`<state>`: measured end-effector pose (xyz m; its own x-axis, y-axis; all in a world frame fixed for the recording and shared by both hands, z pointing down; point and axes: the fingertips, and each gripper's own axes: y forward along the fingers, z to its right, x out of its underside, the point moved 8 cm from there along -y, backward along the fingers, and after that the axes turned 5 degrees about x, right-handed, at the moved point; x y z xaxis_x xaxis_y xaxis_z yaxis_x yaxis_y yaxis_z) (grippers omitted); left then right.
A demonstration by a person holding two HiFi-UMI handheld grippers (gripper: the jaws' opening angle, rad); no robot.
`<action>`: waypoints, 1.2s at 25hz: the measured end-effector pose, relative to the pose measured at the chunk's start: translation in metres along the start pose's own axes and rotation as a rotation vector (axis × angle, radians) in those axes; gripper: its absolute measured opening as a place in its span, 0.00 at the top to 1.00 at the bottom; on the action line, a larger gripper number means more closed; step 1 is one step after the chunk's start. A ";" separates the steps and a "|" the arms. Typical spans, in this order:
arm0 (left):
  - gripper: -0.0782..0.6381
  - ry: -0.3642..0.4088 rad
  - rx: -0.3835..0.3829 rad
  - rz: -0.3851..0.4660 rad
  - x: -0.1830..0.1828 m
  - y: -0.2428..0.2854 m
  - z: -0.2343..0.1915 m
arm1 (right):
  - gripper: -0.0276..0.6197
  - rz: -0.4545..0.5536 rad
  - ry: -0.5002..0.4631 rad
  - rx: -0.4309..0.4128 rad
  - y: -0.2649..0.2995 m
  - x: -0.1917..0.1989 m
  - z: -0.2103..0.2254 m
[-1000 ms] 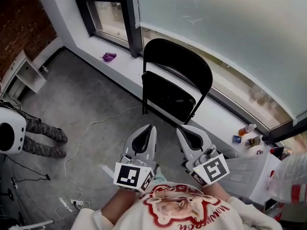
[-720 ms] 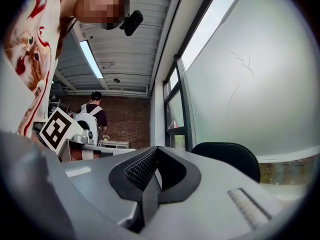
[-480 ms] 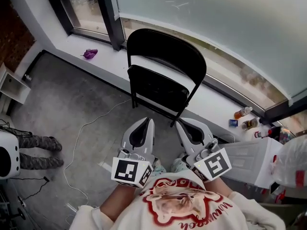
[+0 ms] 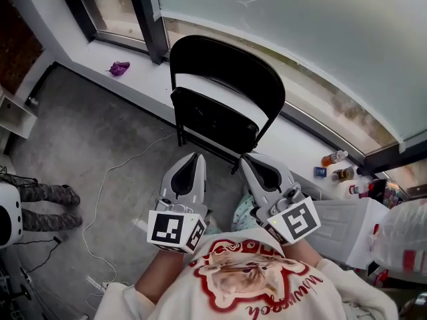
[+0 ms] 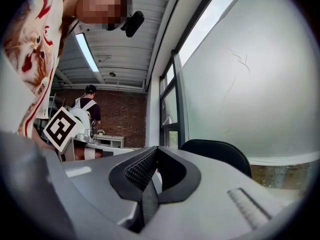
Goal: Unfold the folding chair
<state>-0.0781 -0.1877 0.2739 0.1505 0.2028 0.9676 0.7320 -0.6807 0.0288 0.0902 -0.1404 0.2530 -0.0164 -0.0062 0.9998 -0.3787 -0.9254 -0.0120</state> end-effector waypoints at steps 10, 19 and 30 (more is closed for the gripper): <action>0.89 -0.021 -0.116 0.028 0.005 0.076 -0.002 | 0.92 -0.019 -0.025 -0.083 0.029 0.002 0.081; 0.89 -0.055 -0.233 0.022 0.019 0.145 -0.004 | 0.92 -0.016 -0.015 -0.128 0.052 0.007 0.161; 0.89 -0.104 -0.318 -0.051 0.043 0.184 -0.014 | 0.92 -0.091 0.017 -0.147 0.060 0.037 0.208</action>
<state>0.0535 -0.3139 0.3246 0.1984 0.3020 0.9324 0.4986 -0.8501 0.1693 0.2593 -0.2748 0.2916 0.0090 0.0822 0.9966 -0.5105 -0.8566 0.0753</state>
